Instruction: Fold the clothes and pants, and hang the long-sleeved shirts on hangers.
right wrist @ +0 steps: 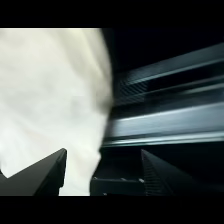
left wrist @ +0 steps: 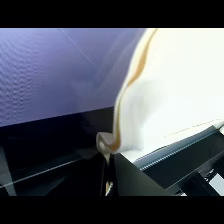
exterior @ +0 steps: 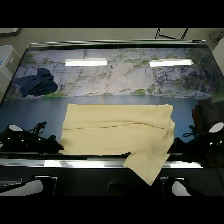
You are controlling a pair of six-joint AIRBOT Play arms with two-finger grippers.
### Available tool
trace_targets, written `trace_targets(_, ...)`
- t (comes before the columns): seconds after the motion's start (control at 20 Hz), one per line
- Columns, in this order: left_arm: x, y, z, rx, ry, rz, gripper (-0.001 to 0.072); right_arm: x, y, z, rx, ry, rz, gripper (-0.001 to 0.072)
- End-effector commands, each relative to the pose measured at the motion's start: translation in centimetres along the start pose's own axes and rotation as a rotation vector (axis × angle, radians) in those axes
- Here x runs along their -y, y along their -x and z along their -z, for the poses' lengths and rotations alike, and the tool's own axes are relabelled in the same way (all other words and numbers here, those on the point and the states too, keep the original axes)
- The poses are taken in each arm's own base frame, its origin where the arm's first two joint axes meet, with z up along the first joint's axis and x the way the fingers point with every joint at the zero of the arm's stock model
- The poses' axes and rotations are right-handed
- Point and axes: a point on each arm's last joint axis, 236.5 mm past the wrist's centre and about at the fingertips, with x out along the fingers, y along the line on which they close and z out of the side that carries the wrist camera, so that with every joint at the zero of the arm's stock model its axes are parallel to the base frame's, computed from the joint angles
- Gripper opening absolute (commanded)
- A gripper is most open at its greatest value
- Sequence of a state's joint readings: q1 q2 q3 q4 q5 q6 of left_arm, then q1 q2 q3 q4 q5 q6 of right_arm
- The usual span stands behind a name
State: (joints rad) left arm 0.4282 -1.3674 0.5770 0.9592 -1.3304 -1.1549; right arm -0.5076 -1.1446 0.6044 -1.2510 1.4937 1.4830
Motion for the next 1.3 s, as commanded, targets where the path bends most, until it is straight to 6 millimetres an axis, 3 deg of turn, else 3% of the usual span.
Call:
trace_targets(0.0, 0.5, 0.4, 0.0, 0.016, -0.013, 0.008, 0.0019, -2.2, -3.4, 0.6, 0.022, 0.019, -0.142, 0.0566)
trace_targets(0.2, 0.9, 0.9, 0.0, 0.037, -0.031, 0.003, 0.0019, -2.5, -4.9, 0.6, 0.037, -0.03, -0.173, 0.0528)
trace_targets(0.25, 0.9, 0.9, 0.0, 0.038, -0.029, 0.004, 0.0019, -2.6, -5.1, 0.7, 0.035, -0.037, -0.184, 0.047)
trace_targets(0.3, 0.9, 0.9, 0.0, 0.038, -0.024, 0.004, 0.0019, -2.9, -5.1, 1.1, 0.022, -0.04, -0.195, 0.0366)
trace_targets(0.35, 1.0, 0.9, 0.0, 0.038, -0.024, 0.008, 0.0019, -3.1, -5.1, 1.5, 0.003, -0.029, -0.204, 0.0235)
trace_targets(0.4, 1.1, 0.9, 0.0, 0.039, -0.024, 0.011, 0.0019, -3.3, -5.0, 2.1, -0.024, -0.024, -0.213, 0.0041)
trace_targets(0.5, 1.6, 1.5, -0.2, 0.042, -0.045, 0.017, 0.0019, -3.8, -3.7, 2.0, -0.025, 0.054, -0.22, 0.0036)
trace_targets(0.55, 2.1, 2.3, -0.6, 0.048, -0.074, 0.018, 0.0019, -4.2, -2.2, 1.2, 0.001, 0.094, -0.212, 0.0036)
trace_targets(0.7, 4.7, 6.2, -3.5, 0.125, -0.121, 0.007, 0.0019, -7.3, 5.7, -4.4, 0.217, 0.094, -0.235, 0.0035)
trace_targets(0.8, 7.0, 8.8, -7.1, 0.236, -0.184, -0.035, 0.0019, -10.4, 11.1, -7.9, 0.37, 0.131, -0.308, 0.0035)
trace_targets(0.9, 9.8, 10.3, -10.9, 0.331, -0.244, -0.066, 0.002, -11.8, 14.5, -11.3, 0.448, 0.12, -0.334, 0.0036)
trace_targets(1.0, 12.5, 10.6, -14.4, 0.359, -0.278, -0.074, 0.0021, -13.4, 14.9, -14.5, 0.456, 0.143, -0.325, 0.0036)
trace_targets(1.1, 14.3, 9.6, -17.3, 0.33, -0.283, -0.072, 0.0021, -15.7, 13.3, -17.6, 0.446, 0.174, -0.311, 0.0037)
trace_targets(1.25, 14.8, 7.7, -20.3, 0.271, -0.251, -0.066, 0.0021, -17.1, 10.5, -22.1, 0.441, 0.108, -0.317, 0.0038)
